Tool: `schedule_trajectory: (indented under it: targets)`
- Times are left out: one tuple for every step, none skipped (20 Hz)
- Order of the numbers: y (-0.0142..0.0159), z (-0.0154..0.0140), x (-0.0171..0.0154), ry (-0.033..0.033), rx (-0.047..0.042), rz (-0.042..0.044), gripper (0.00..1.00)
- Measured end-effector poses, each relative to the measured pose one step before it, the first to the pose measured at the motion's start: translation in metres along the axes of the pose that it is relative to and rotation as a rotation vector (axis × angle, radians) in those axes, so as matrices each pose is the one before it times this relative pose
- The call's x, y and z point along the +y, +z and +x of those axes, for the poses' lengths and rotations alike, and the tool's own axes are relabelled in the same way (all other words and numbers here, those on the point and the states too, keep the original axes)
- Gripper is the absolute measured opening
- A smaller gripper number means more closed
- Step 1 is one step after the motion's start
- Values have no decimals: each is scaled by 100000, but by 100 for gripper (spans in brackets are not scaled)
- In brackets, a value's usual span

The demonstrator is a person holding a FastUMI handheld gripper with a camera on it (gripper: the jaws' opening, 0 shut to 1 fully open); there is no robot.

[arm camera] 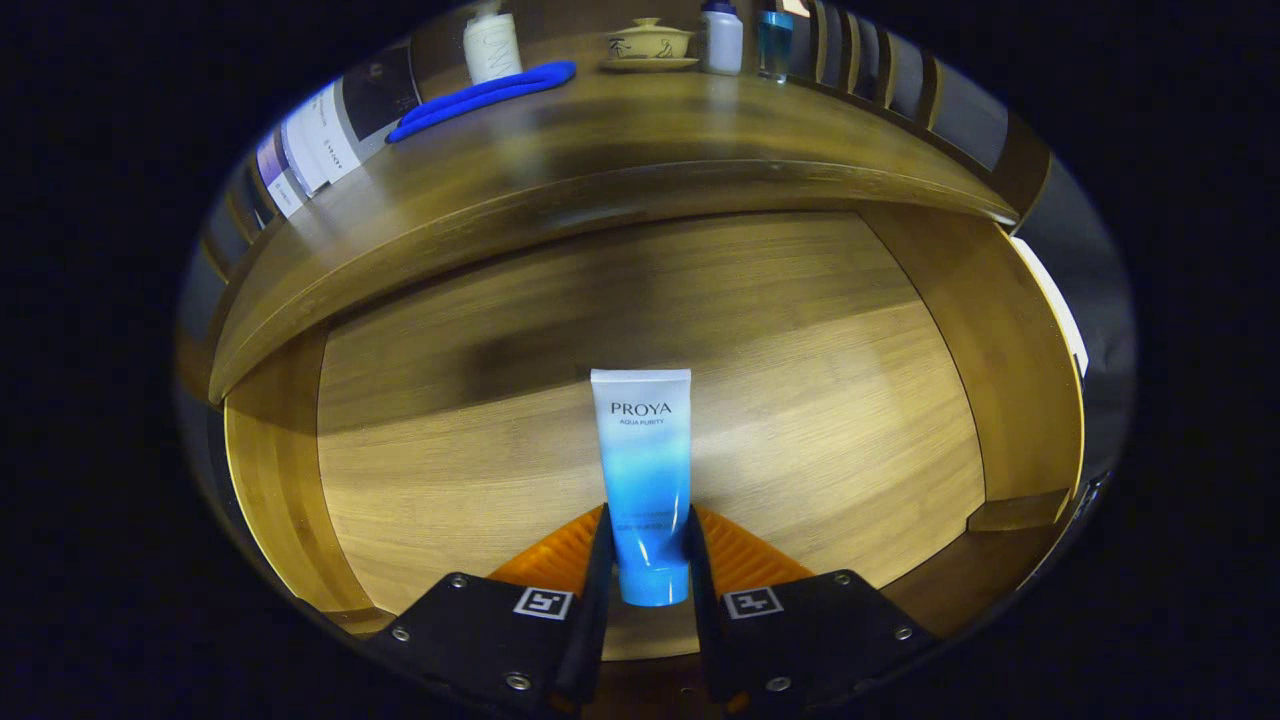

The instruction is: Pull open the drawer, take out the items inside it, and place them on the countertop above the cabinet.

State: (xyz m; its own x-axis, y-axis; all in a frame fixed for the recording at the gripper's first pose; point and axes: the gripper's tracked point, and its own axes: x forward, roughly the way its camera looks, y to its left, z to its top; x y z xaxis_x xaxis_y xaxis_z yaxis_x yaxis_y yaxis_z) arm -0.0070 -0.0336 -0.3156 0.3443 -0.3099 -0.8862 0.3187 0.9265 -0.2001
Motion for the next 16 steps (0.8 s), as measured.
schedule_trajectory:
  targets:
    - [-117, -248, -592, -2490, -1577, -1447, 39]
    - [-151, -337, -601, -1928, -1366, -1405, 38]
    - [-94, -448, -370, -1036, -1614, -1621, 37]
    - [-82, -444, -299, -720, -1167, -865, 37]
    - [-90, -577, -291, -343, -1607, -640, 37]
    - [-28, -531, -37, -50, -1803, -889, 37]
    - [40, -645, 7, -103, -1672, -1284, 37]
    - [-19, -602, 4, -104, -1555, -1644, 37]
    - [50, -666, 13, -350, -1274, -1750, 37]
    - [31, -644, -40, -383, -1246, -1231, 37]
    - [188, -727, 35, -16, -1372, -907, 37]
    - [254, -560, -6, -41, -1271, -146, 37]
    - [268, -675, -108, -117, -1584, 837, 37]
    - [304, -587, -146, -237, -1757, 990, 37]
    - [443, -537, -183, -306, -1555, 758, 37]
    - [571, -460, -212, -457, -1935, 694, 37]
